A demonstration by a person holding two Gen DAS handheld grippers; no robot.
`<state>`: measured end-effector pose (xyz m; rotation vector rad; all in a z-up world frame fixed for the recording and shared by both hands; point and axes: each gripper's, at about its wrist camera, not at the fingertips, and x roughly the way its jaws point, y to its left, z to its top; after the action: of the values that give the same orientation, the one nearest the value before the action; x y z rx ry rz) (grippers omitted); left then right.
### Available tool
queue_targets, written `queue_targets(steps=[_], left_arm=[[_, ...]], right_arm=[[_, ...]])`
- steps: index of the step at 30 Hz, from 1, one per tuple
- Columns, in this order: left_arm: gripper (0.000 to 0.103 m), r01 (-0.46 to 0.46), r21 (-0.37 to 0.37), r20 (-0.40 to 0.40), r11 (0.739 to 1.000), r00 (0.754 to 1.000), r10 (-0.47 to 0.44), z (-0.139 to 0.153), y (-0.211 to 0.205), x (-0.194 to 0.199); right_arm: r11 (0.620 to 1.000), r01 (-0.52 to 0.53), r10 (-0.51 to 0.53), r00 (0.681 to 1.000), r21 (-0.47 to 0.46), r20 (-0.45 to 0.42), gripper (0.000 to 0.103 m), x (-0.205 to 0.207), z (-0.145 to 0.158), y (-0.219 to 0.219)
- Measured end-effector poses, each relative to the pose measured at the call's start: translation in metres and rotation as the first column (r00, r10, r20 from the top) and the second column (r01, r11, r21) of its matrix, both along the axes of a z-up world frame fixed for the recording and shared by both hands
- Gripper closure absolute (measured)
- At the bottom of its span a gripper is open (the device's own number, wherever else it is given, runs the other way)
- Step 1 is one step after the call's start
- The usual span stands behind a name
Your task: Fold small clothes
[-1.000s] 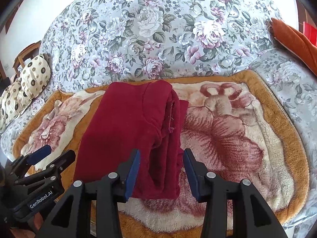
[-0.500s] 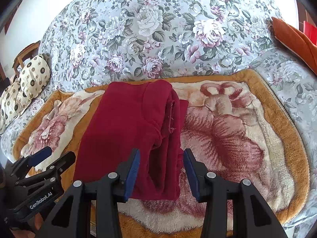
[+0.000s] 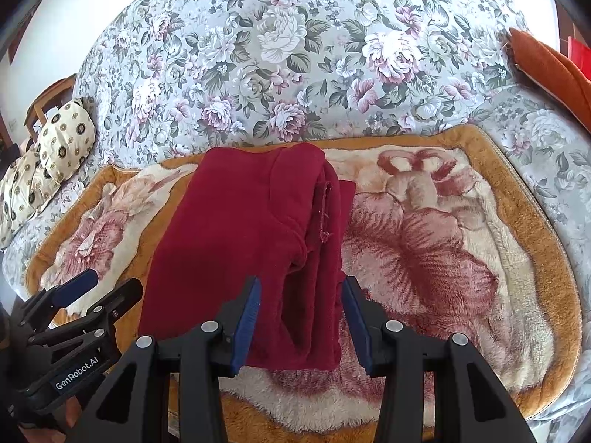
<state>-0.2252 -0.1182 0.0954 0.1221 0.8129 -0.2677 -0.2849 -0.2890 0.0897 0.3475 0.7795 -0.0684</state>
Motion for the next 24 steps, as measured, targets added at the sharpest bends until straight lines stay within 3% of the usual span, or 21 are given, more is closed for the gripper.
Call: queue_targets(steps=[7,14,24], left_arm=[[0.028,0.013,0.008,0.020,1.000,1.000,-0.013,0.002,0.001,-0.002],[0.028,-0.002,0.068,0.083,0.998,0.997,-0.004,0.010,-0.002,-0.009],[0.028,-0.012,0.072,0.071,0.997,0.997,0.007,0.011,0.003,-0.006]], right_arm=[[1.000,-0.004,0.004,1.000,0.005,-0.004,0.059,-0.001,-0.001,0.001],[1.000,-0.001,0.001,1.000,0.006,-0.004,0.059,-0.001,-0.001,0.001],[1.000,0.010,-0.010,1.000,0.017,-0.001,0.059,-0.002,0.000,0.003]])
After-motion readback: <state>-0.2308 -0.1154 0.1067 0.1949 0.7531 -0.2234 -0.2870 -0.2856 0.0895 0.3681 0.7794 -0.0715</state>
